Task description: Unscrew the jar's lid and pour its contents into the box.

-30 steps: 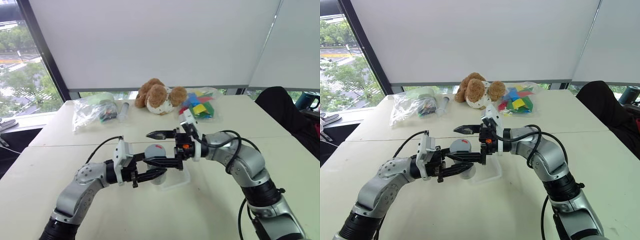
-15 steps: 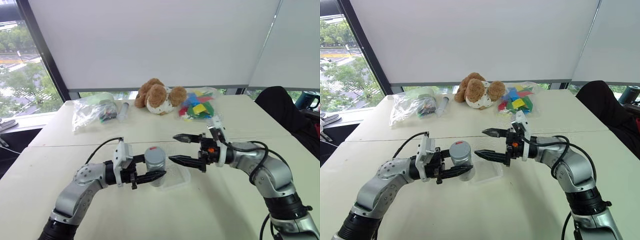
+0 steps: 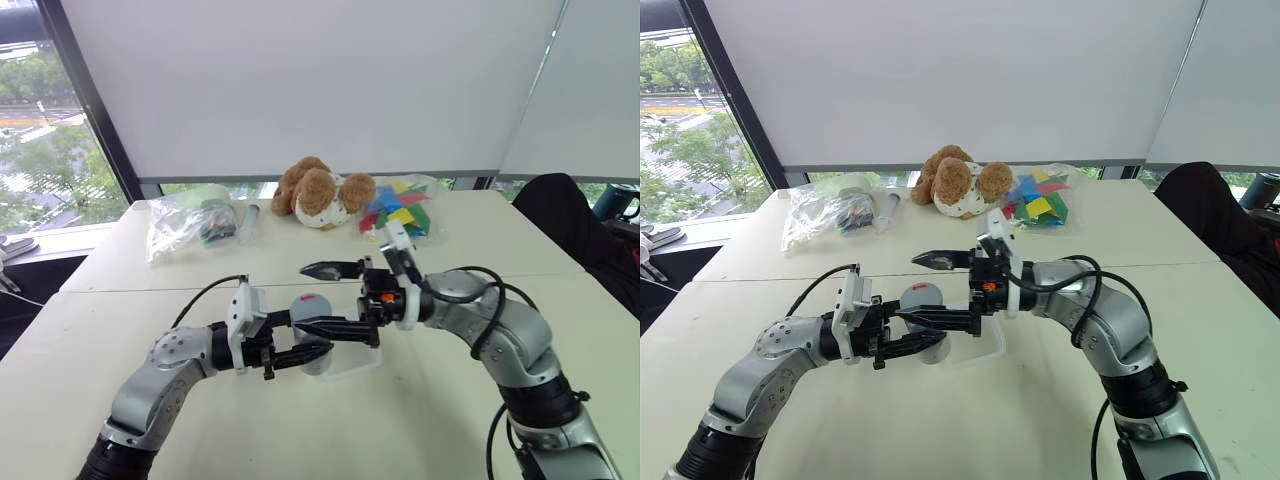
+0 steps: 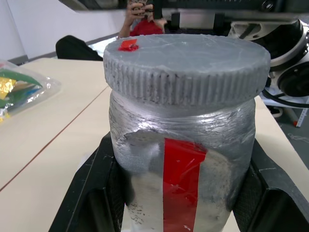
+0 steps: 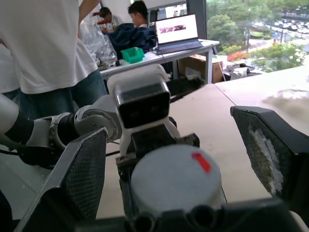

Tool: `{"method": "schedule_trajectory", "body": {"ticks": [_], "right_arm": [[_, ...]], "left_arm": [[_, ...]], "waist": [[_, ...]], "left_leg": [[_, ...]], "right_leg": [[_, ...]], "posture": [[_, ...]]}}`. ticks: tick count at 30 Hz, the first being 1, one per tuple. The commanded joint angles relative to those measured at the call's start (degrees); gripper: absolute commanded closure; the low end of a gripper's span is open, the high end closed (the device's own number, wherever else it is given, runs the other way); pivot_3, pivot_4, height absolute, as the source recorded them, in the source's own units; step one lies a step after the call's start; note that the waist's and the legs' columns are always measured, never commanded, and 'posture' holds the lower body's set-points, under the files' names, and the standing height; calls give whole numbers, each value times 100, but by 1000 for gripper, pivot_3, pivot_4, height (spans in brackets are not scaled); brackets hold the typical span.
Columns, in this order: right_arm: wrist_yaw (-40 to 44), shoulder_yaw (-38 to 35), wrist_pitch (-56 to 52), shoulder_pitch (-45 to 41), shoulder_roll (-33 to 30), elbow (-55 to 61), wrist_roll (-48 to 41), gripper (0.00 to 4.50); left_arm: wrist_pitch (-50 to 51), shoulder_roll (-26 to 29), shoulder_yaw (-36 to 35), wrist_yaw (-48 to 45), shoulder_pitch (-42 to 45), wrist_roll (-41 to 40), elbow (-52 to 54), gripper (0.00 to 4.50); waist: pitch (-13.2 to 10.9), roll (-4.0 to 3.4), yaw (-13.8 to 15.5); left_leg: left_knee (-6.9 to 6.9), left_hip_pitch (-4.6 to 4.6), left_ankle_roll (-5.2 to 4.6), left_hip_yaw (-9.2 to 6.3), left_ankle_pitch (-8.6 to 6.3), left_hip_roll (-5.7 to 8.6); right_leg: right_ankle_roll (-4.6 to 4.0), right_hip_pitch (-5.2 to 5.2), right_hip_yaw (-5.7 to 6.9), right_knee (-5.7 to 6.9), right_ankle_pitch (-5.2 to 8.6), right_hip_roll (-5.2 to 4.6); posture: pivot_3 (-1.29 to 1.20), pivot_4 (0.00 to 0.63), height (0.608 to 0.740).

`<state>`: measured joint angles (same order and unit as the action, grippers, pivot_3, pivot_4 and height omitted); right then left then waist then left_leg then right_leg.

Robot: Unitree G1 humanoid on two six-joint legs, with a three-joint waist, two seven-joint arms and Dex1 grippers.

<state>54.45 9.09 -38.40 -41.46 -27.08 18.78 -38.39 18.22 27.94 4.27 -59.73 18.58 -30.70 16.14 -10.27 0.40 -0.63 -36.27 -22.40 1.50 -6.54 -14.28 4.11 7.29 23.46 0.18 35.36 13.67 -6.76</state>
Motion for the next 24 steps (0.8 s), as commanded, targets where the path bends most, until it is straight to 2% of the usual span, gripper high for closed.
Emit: {"method": "schedule_trajectory", "body": {"ticks": [1, 11, 19, 24], "right_arm": [[85, 54, 139, -225, 63, -123, 134, 53], [218, 119, 295, -344, 163, -565, 443, 53], [598, 94, -176, -260, -73, -258, 77, 53], [648, 138, -178, -180, -88, -248, 149, 53]], "left_arm": [[-45, -54, 62, 19, 46, -65, 264, 2388], [-80, -39, 126, 11, 61, -14, 239, 2388], [-102, -91, 106, 89, 60, -1, 220, 2388], [-93, -67, 129, 86, -1, -7, 283, 2388]], "waist": [[0, 0, 0], [0, 0, -12], [0, 0, -7], [0, 0, -11]], "left_leg": [[0, 0, 0, 0, 0, 0], [1, 0, 0, 2, 0, 2], [1, 0, 0, 1, 0, 1], [1, 0, 0, 1, 0, 2]], "right_leg": [[0, 0, 0, 0, 0, 0], [0, 4, 0, 4, 0, 2], [0, 3, 0, 3, 0, 2], [0, 3, 0, 4, 0, 2]], "posture": [[0, 150, 740], [0, 150, 740], [0, 150, 740], [0, 150, 740]]}}
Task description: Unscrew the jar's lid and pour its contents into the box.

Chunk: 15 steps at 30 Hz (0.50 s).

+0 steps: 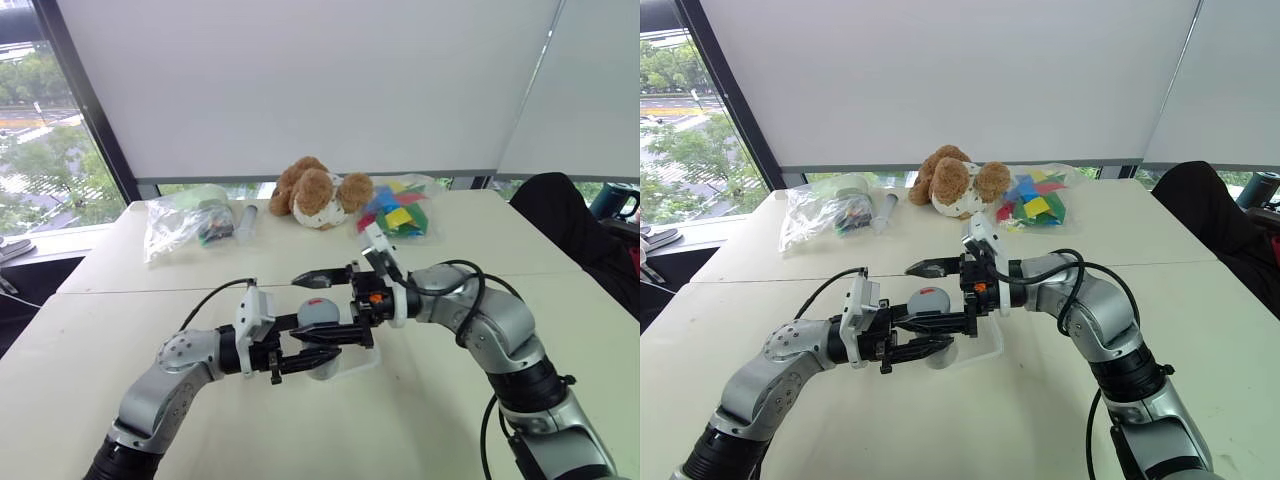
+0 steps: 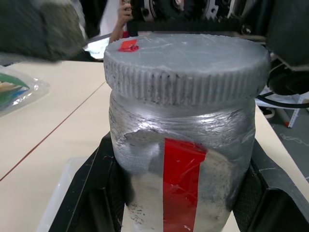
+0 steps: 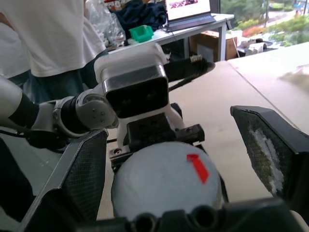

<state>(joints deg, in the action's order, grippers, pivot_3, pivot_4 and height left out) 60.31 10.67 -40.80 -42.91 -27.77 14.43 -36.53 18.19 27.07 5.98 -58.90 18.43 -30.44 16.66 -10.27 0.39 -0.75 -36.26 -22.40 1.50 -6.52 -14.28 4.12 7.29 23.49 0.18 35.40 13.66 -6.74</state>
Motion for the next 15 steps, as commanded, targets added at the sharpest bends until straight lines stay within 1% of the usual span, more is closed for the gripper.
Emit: {"method": "schedule_trajectory", "body": {"ticks": [1, 7, 15], "right_arm": [[73, -12, 78, -27, -21, 169, -10, 53], [31, -71, 263, 20, 46, -31, 158, 53], [154, -263, 462, 91, -128, -340, 219, 53]], "left_arm": [[-84, 22, -42, 4, 12, -39, 240, 2388], [-69, 38, -37, -7, -21, -51, 282, 2388], [-60, 65, -58, 5, -32, -69, 296, 2388]], "waist": [[0, 0, 1], [0, 0, 4], [0, 0, 4]], "left_leg": [[0, 0, 0, 0, 0, 0], [0, 0, 0, 0, 0, 0], [0, 0, 0, 1, 0, 0]], "right_leg": [[0, 0, 0, 0, 0, 0], [0, 0, 0, 0, 0, 0], [0, 0, 0, 0, 0, 0]], "posture": [[0, 150, 740], [0, 150, 740], [0, 150, 740]]}}
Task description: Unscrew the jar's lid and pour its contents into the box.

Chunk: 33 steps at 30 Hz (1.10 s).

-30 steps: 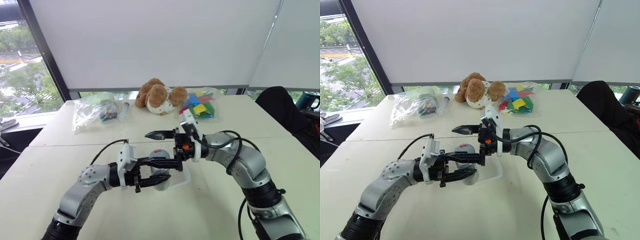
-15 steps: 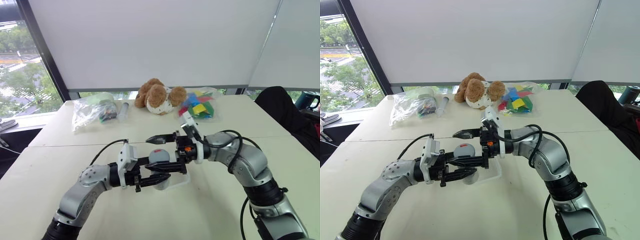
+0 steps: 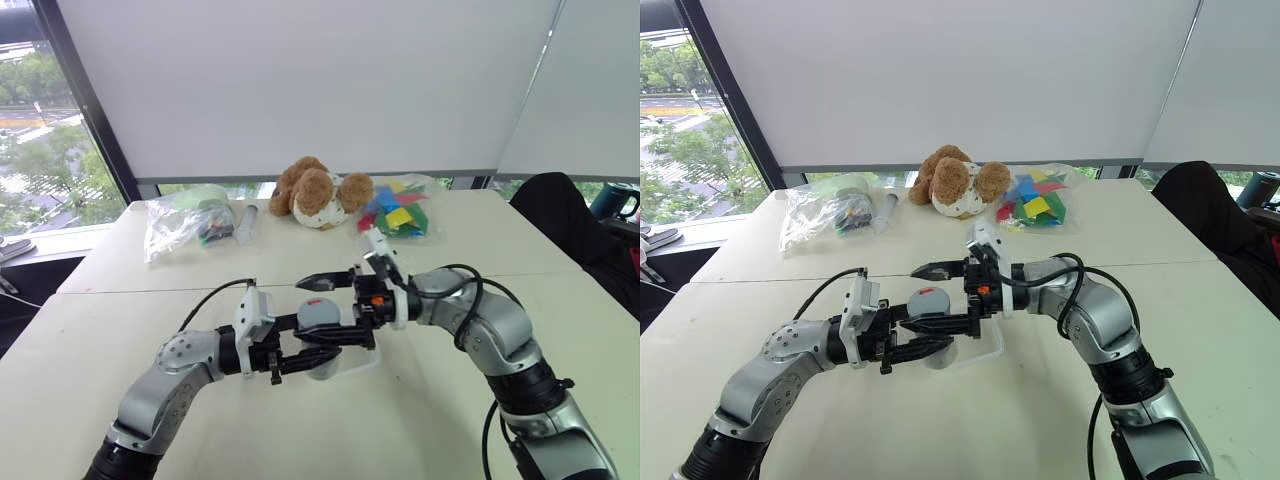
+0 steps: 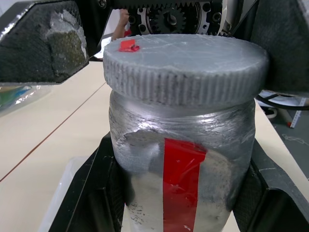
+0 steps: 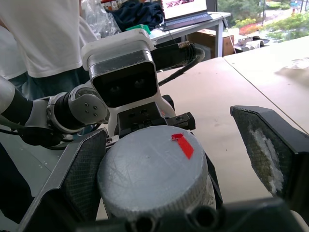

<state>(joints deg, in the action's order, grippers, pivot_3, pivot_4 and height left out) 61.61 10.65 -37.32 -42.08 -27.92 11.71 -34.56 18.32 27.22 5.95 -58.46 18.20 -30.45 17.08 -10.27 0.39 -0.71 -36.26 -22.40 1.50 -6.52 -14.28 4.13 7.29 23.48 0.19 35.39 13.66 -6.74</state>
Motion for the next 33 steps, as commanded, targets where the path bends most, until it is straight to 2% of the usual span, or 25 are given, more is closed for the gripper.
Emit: {"method": "schedule_trajectory", "body": {"ticks": [1, 13, 23, 33], "right_arm": [[49, -278, 132, 30, -144, -86, 21, 53], [140, -633, 62, 527, -454, -104, -163, 53], [493, -1004, -142, 682, -741, 456, -848, 53], [-13, -305, -309, 13, -178, 502, -587, 53]], "left_arm": [[-74, 55, -57, -40, -11, -65, 253, 2388], [-80, 114, -68, -12, 0, -88, 250, 2388], [-56, 240, -158, -48, -15, -109, 249, 2388], [-51, 191, -90, -43, 29, -107, 217, 2388]], "waist": [[0, 0, 1], [0, 0, 1], [0, 0, -6], [0, 0, 15]], "left_leg": [[0, 0, 0, 0, 0, 0], [0, 0, 0, 1, 0, 0], [0, 0, 0, 1, 0, -2], [0, 0, 0, -1, 0, -3]], "right_leg": [[0, 0, 0, 0, 0, 0], [0, -1, 0, 0, 0, 0], [0, -2, 0, -2, 0, -1], [0, -1, 0, -1, 0, -1]], "posture": [[0, 150, 740], [0, 150, 740], [0, 150, 740], [0, 150, 740]]}}
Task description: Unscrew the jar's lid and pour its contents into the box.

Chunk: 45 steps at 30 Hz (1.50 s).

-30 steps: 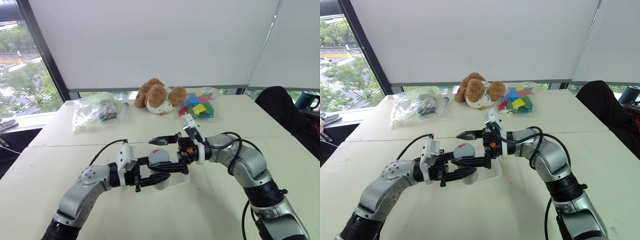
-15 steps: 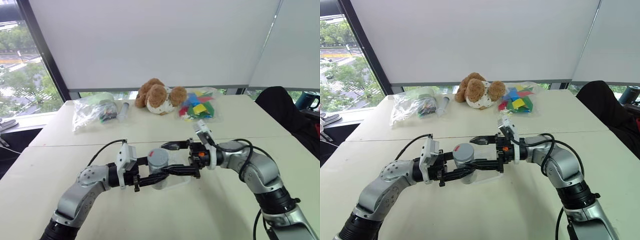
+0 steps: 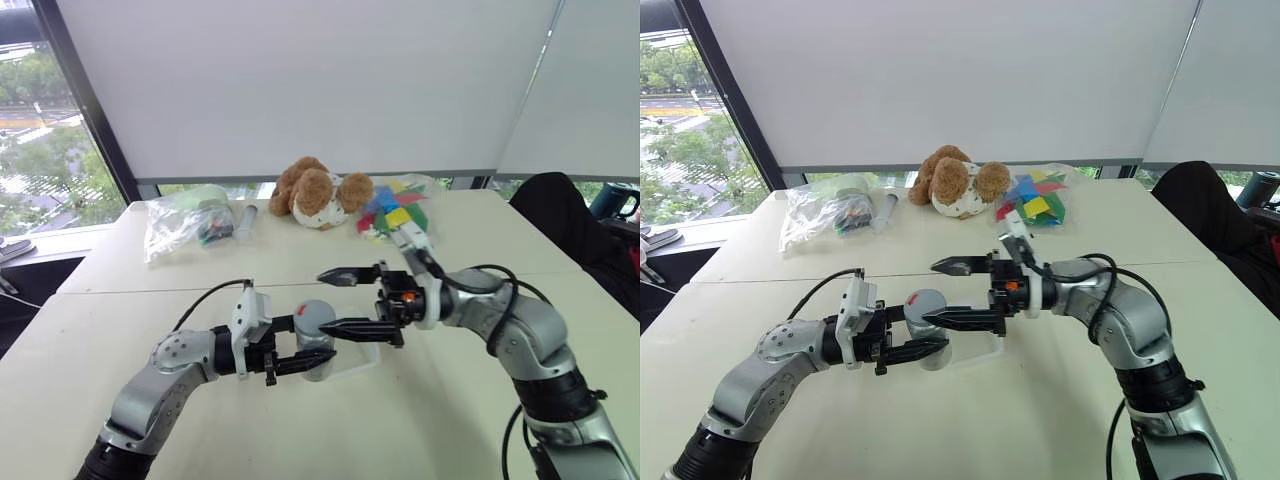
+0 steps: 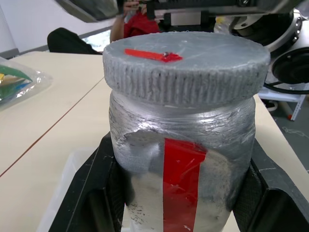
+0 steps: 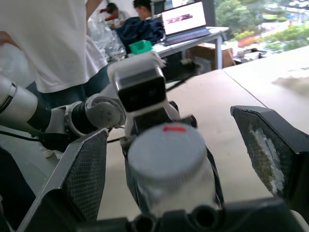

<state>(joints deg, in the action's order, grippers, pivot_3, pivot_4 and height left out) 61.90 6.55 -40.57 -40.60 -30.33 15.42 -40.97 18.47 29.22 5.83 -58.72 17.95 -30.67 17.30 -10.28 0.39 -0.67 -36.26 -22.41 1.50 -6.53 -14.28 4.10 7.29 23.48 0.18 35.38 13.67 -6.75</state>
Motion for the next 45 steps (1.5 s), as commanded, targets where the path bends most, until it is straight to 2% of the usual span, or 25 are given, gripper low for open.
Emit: {"method": "schedule_trajectory", "body": {"ticks": [1, 12, 15, 17, 18, 23, 28, 32, 35, 39, 42, 45], "right_arm": [[-40, 144, 29, -146, 83, 115, 83, 53], [111, 287, 128, -127, 142, -10, 194, 53], [174, 281, 160, -85, 160, -28, 182, 854], [194, 258, 181, -60, 185, -36, 164, 1892], [202, 214, 167, -54, 213, -35, 102, 2227], [202, -53, -195, -66, 309, 17, -373, 2222], [-890, -1267, -1269, -65, 712, -21, -2268, 2222], [-1554, -1899, -1466, 221, 489, 64, -2796, 2222], [-1485, -2112, -791, 772, 152, 271, -2060, 2222], [-1136, -2400, 996, 1850, -247, -88, -521, 2222], [-574, -2625, 3144, 2895, -569, -1440, 891, 2222], [-741, -2797, 4081, 3125, -342, -2519, 1225, 2222]], "left_arm": [[-69, -12, -79, -17, 59, -85, 189, 2388], [-95, -33, -50, 4, -17, -61, 247, 2388], [-111, -53, -54, 39, -23, -41, 256, 2388], [-110, -62, -47, 48, -30, -33, 267, 2388], [-110, -63, -42, 49, -46, -30, 282, 2388], [-109, -38, -56, 44, -86, -36, 316, 2388], [-76, 30, -161, 23, -107, -177, 370, 2388], [-37, 104, -298, -27, -99, -296, 362, 2388], [44, 157, -452, -5, -66, -434, 340, 2388], [228, 255, -736, 59, -52, -660, 305, 2388], [449, 329, -1057, 118, -2, -935, 110, 2388], [517, 364, -1176, 90, 45, -996, -104, 2388]], "waist": [[0, 0, 20], [0, 0, -5], [0, 0, 0], [0, 0, -1], [0, 0, -2], [0, 0, 0], [-2, -7, 3], [-2, -6, 24], [-2, -6, 40], [-2, -6, 20], [0, -2, 26], [-2, -4, -18]], "left_leg": [[0, 0, 0, -1, 0, 0], [0, -1, 0, 0, 0, 2], [0, -1, 0, 0, 0, 2], [-1, -1, 0, 0, 0, 2], [-1, -1, 0, 0, 0, 2], [-1, -1, 0, -1, 0, 1], [0, -1, 0, -2, 0, -3], [0, -2, 0, -3, 0, 0], [0, -2, 0, -3, 0, 0], [1, -2, -1, 9, 0, 5], [-1, 0, -1, 16, 0, 8], [-3, 9, -1, 34, 0, 8]], "right_leg": [[0, -1, 0, 0, 0, -2], [0, 1, 0, 1, 0, 0], [0, 0, 0, 0, 0, -1], [0, 0, 0, 0, 0, -1], [0, 0, 0, 0, 0, -1], [0, 0, 0, 1, 0, -1], [-1, 0, -1, 0, -1, -1], [-1, -1, -2, 0, 0, -5], [-1, -4, -1, -5, 0, -4], [1, -3, 0, -5, 1, -4], [2, -8, 0, -5, 0, -1], [2, -18, 1, -2, 1, 2]], "posture": [[0, 150, 740], [0, 150, 740], [0, 150, 740], [0, 150, 740], [0, 150, 740], [0, 150, 740], [0, 150, 740], [0, 150, 740], [0, 150, 740], [0, 150, 740], [0, 150, 740], [0, 150, 740]]}}
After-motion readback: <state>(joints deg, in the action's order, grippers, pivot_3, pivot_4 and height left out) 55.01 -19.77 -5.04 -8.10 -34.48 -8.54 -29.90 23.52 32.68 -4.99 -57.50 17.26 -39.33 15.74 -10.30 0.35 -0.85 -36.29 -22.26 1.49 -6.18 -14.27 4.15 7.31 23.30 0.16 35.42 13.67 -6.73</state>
